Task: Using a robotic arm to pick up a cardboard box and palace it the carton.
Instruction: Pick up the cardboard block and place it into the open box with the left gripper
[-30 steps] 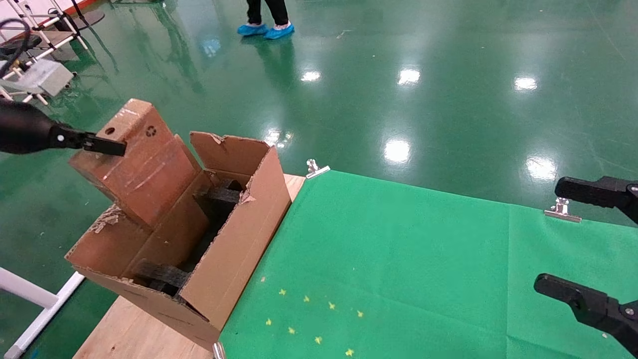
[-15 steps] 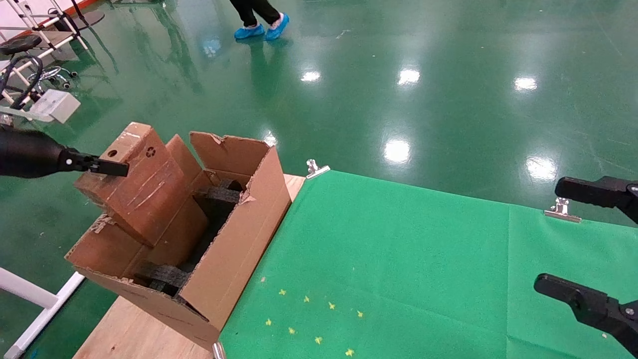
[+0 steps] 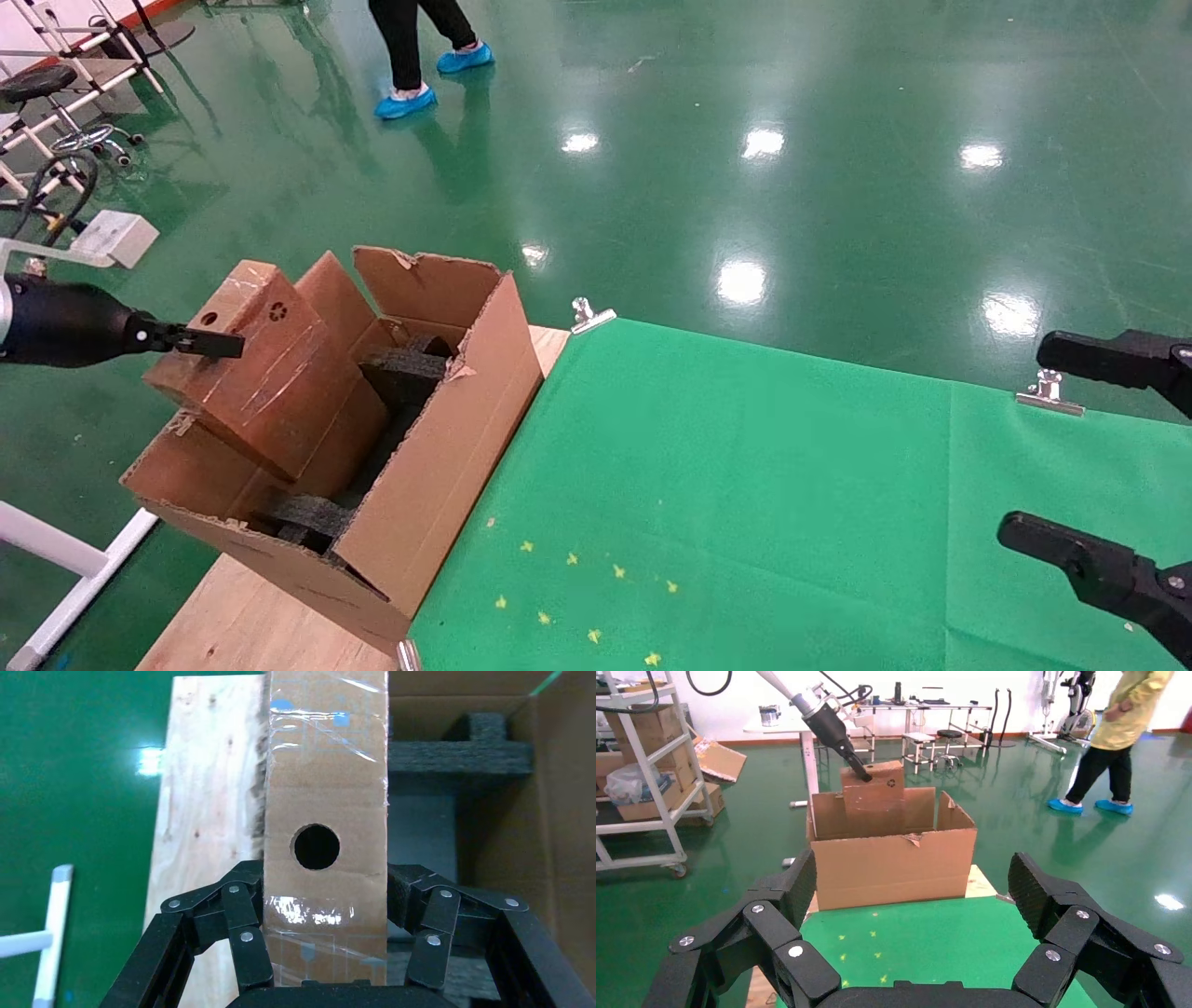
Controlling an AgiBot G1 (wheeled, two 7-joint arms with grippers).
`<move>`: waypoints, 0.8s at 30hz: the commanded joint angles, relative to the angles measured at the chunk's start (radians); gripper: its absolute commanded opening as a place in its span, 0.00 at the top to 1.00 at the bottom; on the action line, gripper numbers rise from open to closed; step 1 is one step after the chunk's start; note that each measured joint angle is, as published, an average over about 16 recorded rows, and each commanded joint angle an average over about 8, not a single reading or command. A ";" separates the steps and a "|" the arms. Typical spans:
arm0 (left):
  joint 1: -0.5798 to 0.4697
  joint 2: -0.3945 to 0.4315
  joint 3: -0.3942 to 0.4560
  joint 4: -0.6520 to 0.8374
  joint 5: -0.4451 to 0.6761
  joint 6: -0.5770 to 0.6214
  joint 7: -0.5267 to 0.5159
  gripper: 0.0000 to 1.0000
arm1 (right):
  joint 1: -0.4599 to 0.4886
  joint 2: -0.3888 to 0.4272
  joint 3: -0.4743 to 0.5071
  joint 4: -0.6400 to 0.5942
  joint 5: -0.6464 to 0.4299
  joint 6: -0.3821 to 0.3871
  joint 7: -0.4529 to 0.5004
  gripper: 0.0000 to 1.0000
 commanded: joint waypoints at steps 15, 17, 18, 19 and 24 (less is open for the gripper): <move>0.097 0.041 -0.014 0.013 -0.020 -0.085 -0.010 1.00 | 0.000 0.000 0.000 0.000 0.000 0.000 0.000 0.00; 0.104 0.045 -0.012 0.013 -0.016 -0.081 -0.012 1.00 | 0.000 0.000 0.000 0.000 0.000 0.000 0.000 0.00; 0.107 0.048 -0.011 0.013 -0.015 -0.080 -0.013 1.00 | 0.000 0.000 0.000 0.000 0.000 0.000 0.000 0.00; 0.111 0.050 -0.010 0.013 -0.014 -0.079 -0.015 1.00 | 0.000 0.000 0.000 0.000 0.000 0.000 0.000 0.00; 0.134 0.063 -0.011 0.016 -0.014 -0.094 -0.026 1.00 | 0.000 0.000 0.000 0.000 0.000 0.000 0.000 0.00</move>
